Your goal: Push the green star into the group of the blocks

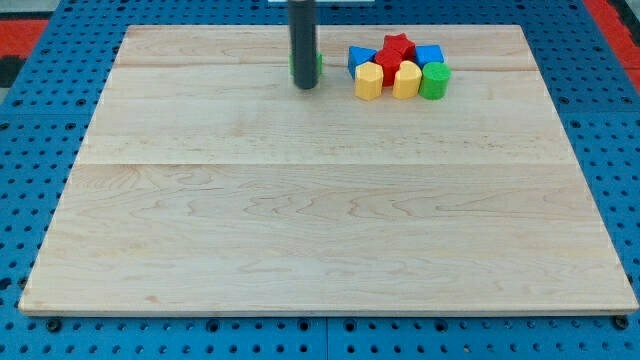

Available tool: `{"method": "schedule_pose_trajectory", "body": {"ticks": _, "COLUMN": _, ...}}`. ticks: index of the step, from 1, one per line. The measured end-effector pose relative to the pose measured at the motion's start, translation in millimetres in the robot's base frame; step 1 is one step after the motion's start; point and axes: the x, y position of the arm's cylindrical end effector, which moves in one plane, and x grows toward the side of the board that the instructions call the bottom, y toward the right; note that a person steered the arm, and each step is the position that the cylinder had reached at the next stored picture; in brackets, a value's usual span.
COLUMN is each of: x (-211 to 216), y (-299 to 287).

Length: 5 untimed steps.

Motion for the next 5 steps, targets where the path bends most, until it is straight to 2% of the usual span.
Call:
{"method": "schedule_pose_trajectory", "body": {"ticks": 1, "x": -37.4, "y": -5.7}}
{"method": "schedule_pose_trajectory", "body": {"ticks": 3, "x": -52.1, "y": -110.8}}
{"method": "schedule_pose_trajectory", "body": {"ticks": 4, "x": -91.3, "y": -87.2}}
{"method": "schedule_pose_trajectory", "body": {"ticks": 5, "x": -85.9, "y": -28.6}}
